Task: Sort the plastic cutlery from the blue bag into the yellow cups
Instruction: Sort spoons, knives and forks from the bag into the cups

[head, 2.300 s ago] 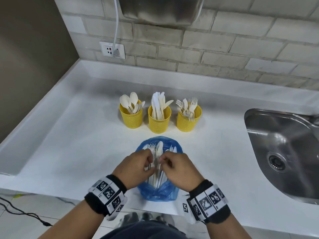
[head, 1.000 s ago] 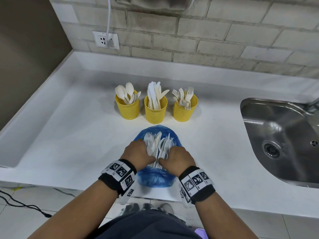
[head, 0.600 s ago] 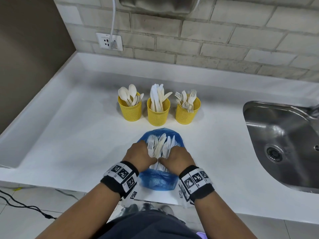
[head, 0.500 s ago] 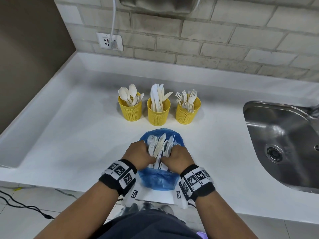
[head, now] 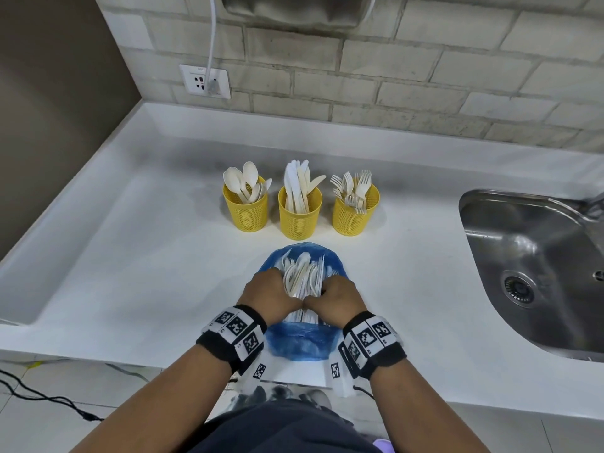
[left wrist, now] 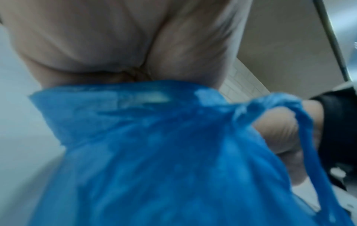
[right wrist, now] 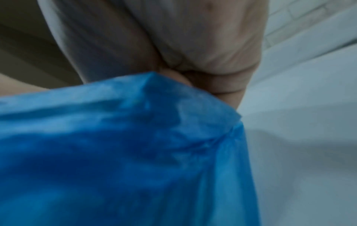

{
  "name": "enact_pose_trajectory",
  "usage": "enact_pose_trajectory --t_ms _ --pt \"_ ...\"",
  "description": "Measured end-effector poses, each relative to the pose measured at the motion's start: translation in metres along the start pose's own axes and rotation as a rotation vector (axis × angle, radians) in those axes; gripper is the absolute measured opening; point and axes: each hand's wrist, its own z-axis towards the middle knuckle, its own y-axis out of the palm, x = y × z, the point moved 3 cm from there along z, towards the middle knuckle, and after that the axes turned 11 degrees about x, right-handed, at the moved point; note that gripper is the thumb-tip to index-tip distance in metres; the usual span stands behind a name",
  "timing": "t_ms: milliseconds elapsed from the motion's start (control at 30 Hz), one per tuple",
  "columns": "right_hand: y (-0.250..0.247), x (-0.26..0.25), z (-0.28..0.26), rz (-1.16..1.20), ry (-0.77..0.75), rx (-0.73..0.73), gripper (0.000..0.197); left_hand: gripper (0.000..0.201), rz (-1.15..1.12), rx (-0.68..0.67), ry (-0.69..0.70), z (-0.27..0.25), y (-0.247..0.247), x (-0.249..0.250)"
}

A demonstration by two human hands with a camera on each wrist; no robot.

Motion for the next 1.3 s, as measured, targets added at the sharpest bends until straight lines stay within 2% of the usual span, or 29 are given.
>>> enact_pose_trajectory --t_ms 33,100,167,233,300,367,500,633,733,833,967,1100,1233,1300 --pt "-0.002 0.0 -0.001 0.018 -0.004 0.02 0.029 0.013 -0.041 0.002 -0.009 0.0 0.0 -0.002" --pt "-0.004 0.001 -0.001 0.063 0.003 0.056 0.033 0.016 -0.097 -0.009 -0.02 0.0 0.001 -0.005" --pt "-0.005 -0.001 -0.003 0.107 -0.003 0.059 0.022 0.032 -0.08 -0.001 -0.017 0.002 0.005 -0.01" --pt "-0.002 -0.002 -0.003 0.105 -0.021 0.046 0.006 0.039 0.02 0.041 -0.004 0.004 0.008 -0.012" --pt "0.002 -0.004 -0.003 0.069 -0.034 0.045 0.011 0.044 0.097 0.076 0.008 0.004 0.01 -0.01" --pt "0.005 -0.005 -0.001 0.058 -0.015 0.038 0.013 0.042 0.132 0.084 0.015 0.004 0.012 -0.005" --pt "0.005 -0.008 0.003 0.075 -0.045 0.011 0.002 0.032 0.125 0.069 0.006 0.007 0.015 -0.002" --pt "0.001 -0.005 0.001 0.17 -0.052 0.006 0.007 0.024 0.067 0.075 -0.045 0.007 0.013 -0.009" --pt "0.001 -0.003 0.001 0.177 -0.028 0.0 0.003 0.04 0.119 0.119 -0.053 0.005 0.014 -0.012" --pt "-0.002 -0.001 0.002 0.135 -0.018 0.033 0.018 0.056 0.21 0.137 -0.041 0.005 0.017 -0.008" --pt "-0.005 -0.002 -0.002 0.142 -0.033 0.024 0.023 0.045 0.309 0.127 -0.004 0.009 0.014 -0.001" --pt "-0.011 0.0 -0.003 0.114 -0.067 0.098 0.023 0.026 0.253 0.117 -0.003 0.007 0.007 0.0" --pt "-0.019 0.001 -0.004 0.132 -0.072 0.133 0.03 0.022 0.17 0.147 0.006 0.005 0.003 -0.004" --pt "-0.022 0.001 -0.004 0.132 -0.068 0.133 0.026 0.023 0.169 0.154 0.017 0.005 0.002 -0.004"
